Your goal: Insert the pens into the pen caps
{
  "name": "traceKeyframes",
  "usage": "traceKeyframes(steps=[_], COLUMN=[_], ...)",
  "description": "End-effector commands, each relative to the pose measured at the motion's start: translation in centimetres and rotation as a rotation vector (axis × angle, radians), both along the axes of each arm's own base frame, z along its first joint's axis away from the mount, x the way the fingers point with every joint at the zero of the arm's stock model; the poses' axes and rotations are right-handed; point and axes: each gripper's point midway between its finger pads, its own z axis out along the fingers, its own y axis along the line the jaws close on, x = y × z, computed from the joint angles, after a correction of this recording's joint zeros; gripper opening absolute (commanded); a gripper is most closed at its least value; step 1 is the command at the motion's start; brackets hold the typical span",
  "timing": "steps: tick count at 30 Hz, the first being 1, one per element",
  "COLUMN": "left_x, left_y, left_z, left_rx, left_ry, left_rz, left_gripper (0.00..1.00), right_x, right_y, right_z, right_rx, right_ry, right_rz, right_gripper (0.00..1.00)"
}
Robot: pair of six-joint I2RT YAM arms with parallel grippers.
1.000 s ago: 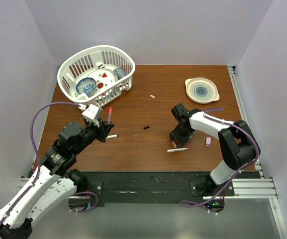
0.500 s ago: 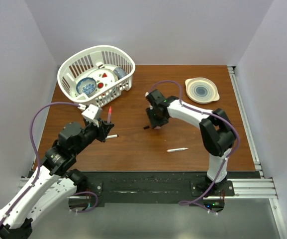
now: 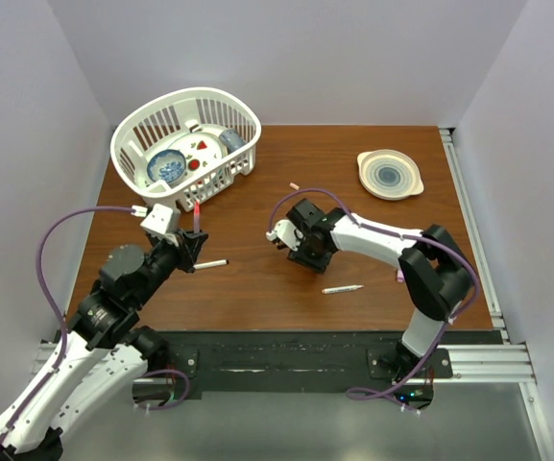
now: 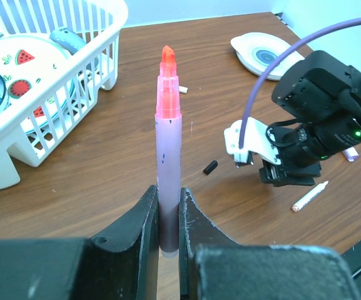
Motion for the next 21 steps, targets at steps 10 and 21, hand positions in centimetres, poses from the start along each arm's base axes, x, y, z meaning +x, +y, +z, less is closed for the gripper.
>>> traceKeyframes(steps=[10,21], left_x=[0.7,0.5], left_y=[0.3,0.5], left_z=[0.4,0.6], left_rx=[-0.012,-0.021], left_ry=[-0.019,-0.025], left_rz=[0.04,0.043], left_gripper=[0.0,0.0], right_x=[0.9,0.4], right_y=[2.3,2.3], right_z=[-0.4,-1.3], right_rx=[0.019,0.01], right_ry=[-0.084,-0.046], right_rz=[0.233,0.232], right_gripper=[0.3,0.33])
